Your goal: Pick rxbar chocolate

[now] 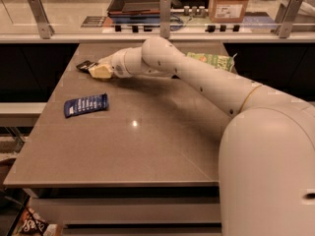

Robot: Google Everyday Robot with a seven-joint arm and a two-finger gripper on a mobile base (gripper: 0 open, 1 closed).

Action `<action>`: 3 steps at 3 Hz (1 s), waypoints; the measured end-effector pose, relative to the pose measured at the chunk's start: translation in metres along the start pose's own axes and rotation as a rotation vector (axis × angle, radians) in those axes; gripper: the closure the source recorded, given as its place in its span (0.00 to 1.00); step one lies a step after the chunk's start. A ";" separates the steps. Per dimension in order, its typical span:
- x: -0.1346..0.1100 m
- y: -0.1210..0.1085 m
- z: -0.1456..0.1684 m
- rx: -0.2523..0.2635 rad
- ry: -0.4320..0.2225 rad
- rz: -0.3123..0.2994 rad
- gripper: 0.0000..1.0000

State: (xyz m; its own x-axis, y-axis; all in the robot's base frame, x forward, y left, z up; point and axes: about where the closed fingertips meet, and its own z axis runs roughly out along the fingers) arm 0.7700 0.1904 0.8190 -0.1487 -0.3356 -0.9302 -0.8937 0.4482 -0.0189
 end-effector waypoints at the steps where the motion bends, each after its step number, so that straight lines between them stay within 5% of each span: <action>1: 0.000 0.000 0.000 0.000 0.000 0.000 1.00; 3: -0.039 0.002 -0.019 0.025 0.032 -0.079 1.00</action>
Offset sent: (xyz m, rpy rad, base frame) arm -0.0039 -0.0059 0.0530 -0.0659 -0.0717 0.0104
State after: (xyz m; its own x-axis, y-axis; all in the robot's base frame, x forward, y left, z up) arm 0.7656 0.1884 0.8624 -0.0915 -0.3966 -0.9134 -0.8926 0.4394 -0.1014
